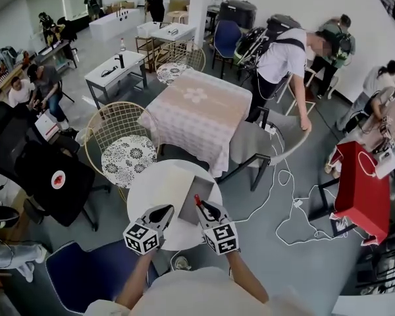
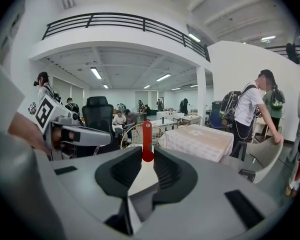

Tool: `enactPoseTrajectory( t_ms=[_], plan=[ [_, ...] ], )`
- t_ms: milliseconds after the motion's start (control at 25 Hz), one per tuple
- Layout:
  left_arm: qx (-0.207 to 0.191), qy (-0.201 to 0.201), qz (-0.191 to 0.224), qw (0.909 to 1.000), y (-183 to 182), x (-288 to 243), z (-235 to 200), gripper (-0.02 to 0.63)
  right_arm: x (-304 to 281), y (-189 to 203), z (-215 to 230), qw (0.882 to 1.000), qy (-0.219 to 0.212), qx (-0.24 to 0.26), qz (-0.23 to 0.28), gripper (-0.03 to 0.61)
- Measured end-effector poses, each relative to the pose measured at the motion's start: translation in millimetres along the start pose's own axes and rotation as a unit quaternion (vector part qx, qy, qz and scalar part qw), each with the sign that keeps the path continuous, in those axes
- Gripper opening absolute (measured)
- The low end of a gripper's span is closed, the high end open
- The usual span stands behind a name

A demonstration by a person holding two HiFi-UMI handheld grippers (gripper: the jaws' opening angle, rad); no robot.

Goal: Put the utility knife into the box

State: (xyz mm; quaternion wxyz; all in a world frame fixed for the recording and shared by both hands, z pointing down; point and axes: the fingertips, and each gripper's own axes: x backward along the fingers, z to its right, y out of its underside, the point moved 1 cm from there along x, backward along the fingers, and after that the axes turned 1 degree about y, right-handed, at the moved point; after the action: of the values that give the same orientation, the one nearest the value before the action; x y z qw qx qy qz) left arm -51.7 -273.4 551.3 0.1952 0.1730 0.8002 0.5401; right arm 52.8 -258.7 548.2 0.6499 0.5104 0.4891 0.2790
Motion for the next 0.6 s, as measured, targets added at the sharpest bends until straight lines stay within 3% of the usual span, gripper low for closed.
enactPoseTrajectory(
  t_ms=[600],
  plan=[
    [0.023, 0.006, -0.023, 0.9995, 18.2, -15.9, -6.8, 0.011, -11.9, 26.7, 11.8, 0.999, 0.004, -0.019, -0.036, 0.081]
  ],
)
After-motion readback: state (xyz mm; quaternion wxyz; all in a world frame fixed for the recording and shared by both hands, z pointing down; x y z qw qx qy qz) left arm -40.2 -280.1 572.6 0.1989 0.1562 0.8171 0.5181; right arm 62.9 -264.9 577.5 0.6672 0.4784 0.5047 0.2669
